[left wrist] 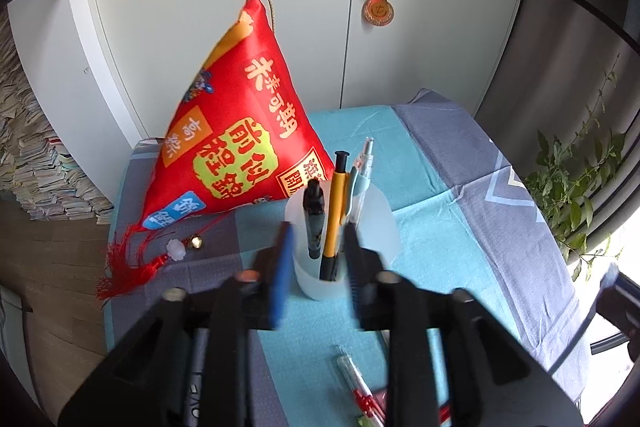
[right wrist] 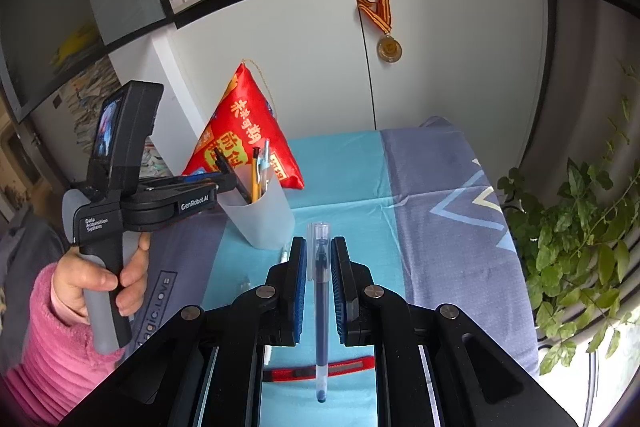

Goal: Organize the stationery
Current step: 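Lower the black pen into the frosted cup and open the left tool, then carry the blue gel pen toward the frosted cup with the right tool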

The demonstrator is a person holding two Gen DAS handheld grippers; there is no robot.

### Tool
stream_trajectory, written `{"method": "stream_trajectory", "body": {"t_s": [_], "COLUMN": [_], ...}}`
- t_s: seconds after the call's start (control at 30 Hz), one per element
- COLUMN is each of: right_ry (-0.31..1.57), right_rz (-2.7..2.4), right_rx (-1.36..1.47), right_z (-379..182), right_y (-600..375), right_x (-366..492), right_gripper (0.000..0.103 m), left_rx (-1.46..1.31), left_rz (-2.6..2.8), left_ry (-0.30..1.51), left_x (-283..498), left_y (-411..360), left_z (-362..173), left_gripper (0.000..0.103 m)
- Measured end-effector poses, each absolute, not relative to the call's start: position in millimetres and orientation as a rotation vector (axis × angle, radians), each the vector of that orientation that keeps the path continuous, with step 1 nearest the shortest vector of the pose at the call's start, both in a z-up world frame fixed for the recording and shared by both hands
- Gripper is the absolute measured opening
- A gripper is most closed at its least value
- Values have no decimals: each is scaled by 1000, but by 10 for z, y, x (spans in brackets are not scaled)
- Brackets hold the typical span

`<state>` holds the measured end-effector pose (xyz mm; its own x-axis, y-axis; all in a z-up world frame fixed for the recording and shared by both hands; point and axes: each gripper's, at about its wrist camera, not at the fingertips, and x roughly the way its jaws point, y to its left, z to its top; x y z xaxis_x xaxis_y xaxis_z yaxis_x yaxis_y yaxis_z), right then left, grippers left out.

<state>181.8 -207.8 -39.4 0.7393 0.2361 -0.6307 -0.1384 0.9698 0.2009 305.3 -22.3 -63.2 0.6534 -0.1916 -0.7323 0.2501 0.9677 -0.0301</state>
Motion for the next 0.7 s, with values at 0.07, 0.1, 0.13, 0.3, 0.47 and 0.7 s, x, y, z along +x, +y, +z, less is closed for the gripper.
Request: {"method": "stream_trajectory", "body": {"t_s": [0.07,0.1,0.13,0.3,0.47,0.7], "right_ry": [707,705,703,677,639,537], "right_rz": [209,212,215,239,280,290], "right_rx": [146,146,145,142,174,231], "right_z": [-376,-365,-356,-262,-100,87], "right_y": [-2067,-2055,-2040,-1938,-1809,-1631], "right_x": [1839,1853,1866,1969,2165,2594], "right_gripper": [13,13,13,13,13,13], "left_rx": [81,88,94,66,36,11], "left_rz": [-236,-227,-220,-202,-188,-165], "left_ry": [773,750,737,705,694,714], "left_x": [2918,2843,2789,2500,2230,2025], "left_y": [-155,-117,-80,163,356,525], "left_z": [-572,-545,-526,-478,-531,-666], "left_gripper": [56,57,59,65,66,67]}}
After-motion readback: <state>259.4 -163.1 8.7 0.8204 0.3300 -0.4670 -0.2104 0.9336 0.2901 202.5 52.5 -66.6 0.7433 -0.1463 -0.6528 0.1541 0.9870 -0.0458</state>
